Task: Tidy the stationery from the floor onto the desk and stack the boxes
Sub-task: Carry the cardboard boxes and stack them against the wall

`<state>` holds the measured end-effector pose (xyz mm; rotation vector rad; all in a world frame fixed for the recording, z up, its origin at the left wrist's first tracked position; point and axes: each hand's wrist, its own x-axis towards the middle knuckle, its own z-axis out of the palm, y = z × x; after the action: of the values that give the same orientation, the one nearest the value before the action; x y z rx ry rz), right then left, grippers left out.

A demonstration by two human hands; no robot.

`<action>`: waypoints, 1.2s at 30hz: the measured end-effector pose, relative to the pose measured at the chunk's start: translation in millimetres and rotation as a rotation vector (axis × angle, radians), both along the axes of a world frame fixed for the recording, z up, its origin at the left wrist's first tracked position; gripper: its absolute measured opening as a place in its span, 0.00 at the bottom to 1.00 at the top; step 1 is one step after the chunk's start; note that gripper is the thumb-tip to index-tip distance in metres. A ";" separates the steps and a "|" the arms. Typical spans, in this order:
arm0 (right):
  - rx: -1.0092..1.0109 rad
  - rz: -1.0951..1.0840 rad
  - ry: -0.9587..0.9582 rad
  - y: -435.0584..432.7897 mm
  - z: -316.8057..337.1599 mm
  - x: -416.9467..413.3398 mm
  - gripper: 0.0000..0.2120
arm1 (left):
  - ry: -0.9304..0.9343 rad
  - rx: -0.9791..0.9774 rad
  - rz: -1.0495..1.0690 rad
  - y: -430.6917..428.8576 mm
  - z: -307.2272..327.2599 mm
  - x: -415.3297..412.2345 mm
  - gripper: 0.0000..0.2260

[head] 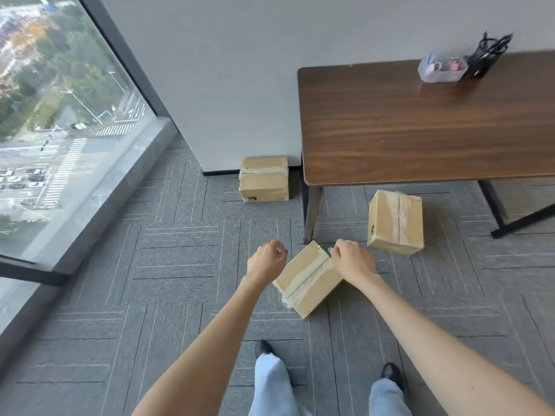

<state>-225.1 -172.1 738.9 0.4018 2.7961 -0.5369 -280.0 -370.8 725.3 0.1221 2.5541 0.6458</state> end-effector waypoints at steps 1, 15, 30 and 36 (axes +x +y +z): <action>0.006 0.003 0.003 18.8 1.8 7.9 0.13 | -0.003 0.002 0.013 17.2 1.3 8.0 0.13; 0.074 0.038 -0.073 301.1 1.9 91.8 0.13 | -0.053 0.074 0.069 287.7 21.6 107.2 0.12; 0.036 -0.031 -0.109 429.2 -108.5 23.9 0.12 | -0.097 -0.052 -0.019 416.3 -71.8 25.3 0.08; 0.043 -0.016 -0.057 489.0 -243.6 -20.9 0.12 | -0.031 -0.059 -0.003 477.6 -210.7 -12.6 0.12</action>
<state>-246.1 316.9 495.3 0.4420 2.7556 -0.4625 -292.6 106.8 514.7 0.0952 2.5405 0.5659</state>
